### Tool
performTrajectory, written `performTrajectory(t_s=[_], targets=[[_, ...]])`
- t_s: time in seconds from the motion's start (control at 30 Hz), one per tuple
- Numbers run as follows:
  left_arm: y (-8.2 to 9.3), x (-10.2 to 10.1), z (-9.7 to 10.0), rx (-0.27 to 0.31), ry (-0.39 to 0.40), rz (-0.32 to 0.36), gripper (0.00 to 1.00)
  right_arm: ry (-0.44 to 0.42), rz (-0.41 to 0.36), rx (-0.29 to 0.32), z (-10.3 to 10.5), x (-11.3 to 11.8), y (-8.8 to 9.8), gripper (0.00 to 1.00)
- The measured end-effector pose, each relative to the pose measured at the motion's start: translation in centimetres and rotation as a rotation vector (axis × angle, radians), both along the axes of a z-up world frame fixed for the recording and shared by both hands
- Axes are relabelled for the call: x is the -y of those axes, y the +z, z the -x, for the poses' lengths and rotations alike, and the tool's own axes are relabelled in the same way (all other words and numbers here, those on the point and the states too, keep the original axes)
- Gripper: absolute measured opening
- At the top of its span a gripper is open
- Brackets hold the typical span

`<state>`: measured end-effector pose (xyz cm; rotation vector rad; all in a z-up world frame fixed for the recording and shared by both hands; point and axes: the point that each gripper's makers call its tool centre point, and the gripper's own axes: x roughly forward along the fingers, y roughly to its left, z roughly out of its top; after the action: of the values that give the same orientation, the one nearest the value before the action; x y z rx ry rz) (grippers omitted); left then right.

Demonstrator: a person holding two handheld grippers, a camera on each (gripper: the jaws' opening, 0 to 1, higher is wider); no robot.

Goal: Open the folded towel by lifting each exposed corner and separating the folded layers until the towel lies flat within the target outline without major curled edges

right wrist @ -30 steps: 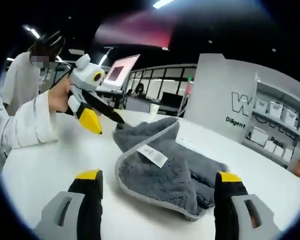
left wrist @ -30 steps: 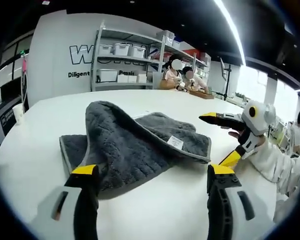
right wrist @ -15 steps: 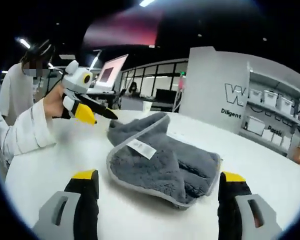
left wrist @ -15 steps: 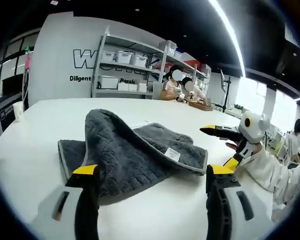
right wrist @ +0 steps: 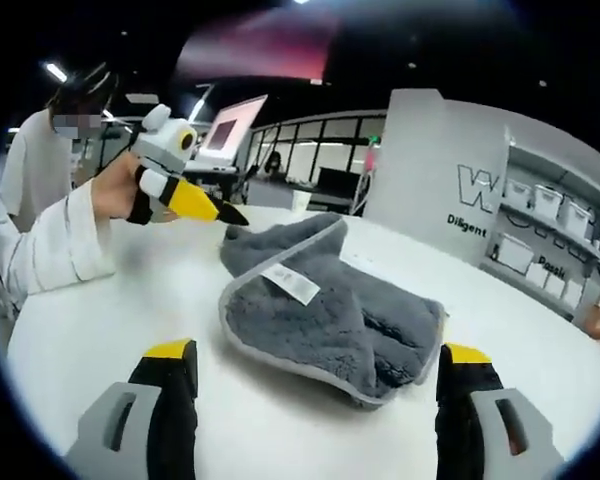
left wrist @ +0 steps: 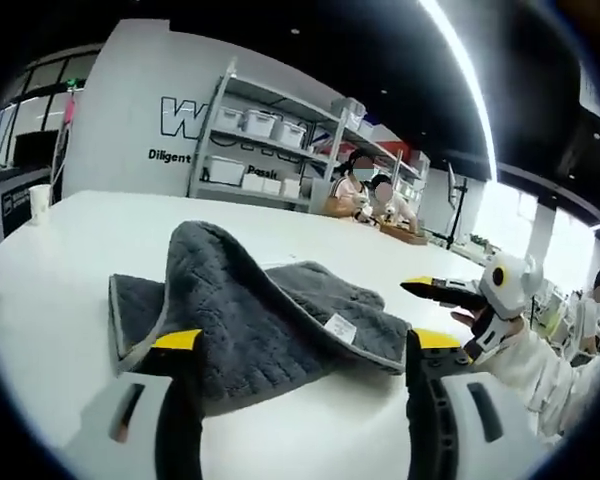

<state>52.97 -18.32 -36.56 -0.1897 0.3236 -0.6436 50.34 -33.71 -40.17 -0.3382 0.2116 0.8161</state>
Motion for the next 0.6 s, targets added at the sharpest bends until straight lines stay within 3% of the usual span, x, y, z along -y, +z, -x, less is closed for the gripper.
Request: performTrajectory(t_s=[0.3,0.33,0.4,0.6], targets=[[0.4,1.6,-0.4,0.036,0.010,0.038,0.70,0.005,0.018,0.002,0.2,0.0,-0.1,0.99],[0.8,1.6,-0.9,0.045,0.047,0.082,0.68,0.004,0.018,0.003,0.2,0.0,-0.1,0.99],[1.1,1.9,-0.9,0.048,0.040,0.134,0.65,0.002,0.016,0.006,0.2,0.0,0.0,0.99],[-0.5,2.2,-1.2,0.018,0.054,0.079,0.59,0.005,0.018,0.008,0.2,0.0,0.1,0.99]])
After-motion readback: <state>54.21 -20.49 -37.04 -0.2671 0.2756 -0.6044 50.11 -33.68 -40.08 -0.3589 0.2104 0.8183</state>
